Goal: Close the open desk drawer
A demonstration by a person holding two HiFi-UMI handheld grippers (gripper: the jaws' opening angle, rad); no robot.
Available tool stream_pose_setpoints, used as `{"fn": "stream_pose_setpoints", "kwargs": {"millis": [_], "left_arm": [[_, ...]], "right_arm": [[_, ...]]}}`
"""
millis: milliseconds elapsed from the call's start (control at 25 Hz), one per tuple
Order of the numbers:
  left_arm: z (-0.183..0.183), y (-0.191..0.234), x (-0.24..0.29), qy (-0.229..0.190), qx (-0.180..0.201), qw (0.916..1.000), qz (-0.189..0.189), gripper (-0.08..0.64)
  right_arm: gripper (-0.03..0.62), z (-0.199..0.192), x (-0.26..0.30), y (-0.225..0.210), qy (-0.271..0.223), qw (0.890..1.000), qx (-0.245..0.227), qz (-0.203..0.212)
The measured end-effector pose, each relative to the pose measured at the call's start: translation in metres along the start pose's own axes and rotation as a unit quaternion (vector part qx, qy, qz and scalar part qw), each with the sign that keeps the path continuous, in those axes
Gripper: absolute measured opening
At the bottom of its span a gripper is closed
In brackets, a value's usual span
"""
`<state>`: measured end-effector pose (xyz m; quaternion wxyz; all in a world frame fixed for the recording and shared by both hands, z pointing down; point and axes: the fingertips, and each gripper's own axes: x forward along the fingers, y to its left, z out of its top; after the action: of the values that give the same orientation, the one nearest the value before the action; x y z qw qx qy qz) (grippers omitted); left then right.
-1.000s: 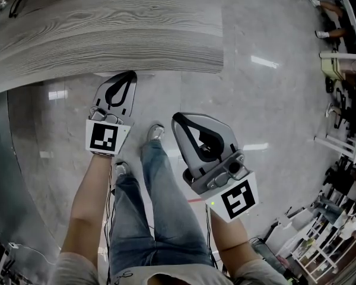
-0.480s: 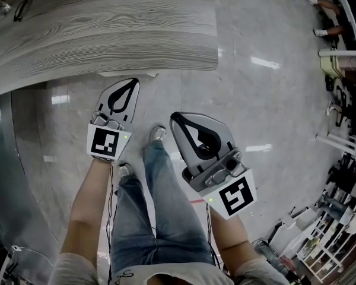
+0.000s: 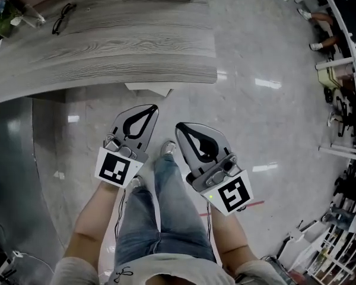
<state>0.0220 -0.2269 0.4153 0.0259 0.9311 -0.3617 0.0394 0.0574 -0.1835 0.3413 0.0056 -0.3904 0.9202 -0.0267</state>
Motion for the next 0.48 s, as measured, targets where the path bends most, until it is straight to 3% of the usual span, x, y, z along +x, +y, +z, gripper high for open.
{"fn": "stream_pose_setpoints", "kwargs": {"millis": [480], "left_arm": [[0.129,-0.04,-0.082,-0.03,0.02,0.9988,-0.035,0.008]], "right_arm": [[0.008,0.073,-0.019,0.058,-0.014,1.0,-0.027,-0.001]]}}
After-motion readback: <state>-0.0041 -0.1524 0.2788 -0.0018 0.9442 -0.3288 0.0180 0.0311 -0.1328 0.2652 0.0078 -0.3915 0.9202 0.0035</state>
